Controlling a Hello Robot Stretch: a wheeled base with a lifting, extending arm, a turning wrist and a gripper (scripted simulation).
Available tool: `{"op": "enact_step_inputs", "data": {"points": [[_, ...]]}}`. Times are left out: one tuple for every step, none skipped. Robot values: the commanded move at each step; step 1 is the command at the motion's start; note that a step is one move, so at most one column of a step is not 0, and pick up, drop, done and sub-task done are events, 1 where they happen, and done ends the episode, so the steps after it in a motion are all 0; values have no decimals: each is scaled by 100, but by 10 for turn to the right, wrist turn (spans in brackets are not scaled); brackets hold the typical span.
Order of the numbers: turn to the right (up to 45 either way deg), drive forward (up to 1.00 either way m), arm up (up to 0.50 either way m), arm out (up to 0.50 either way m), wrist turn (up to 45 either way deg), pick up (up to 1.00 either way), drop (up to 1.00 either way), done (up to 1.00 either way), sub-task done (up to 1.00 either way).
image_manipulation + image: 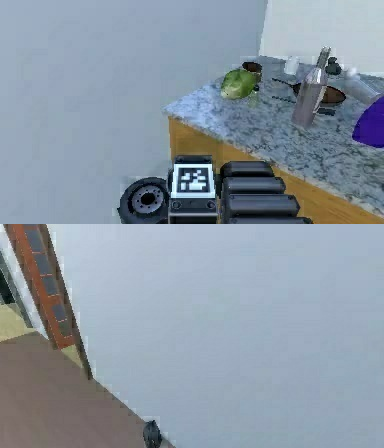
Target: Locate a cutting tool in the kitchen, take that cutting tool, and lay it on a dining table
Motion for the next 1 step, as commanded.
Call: {"op": "enact_step_inputs", "data": {"points": [[-450, 0, 0, 0, 0, 0, 0, 0, 0]]}}
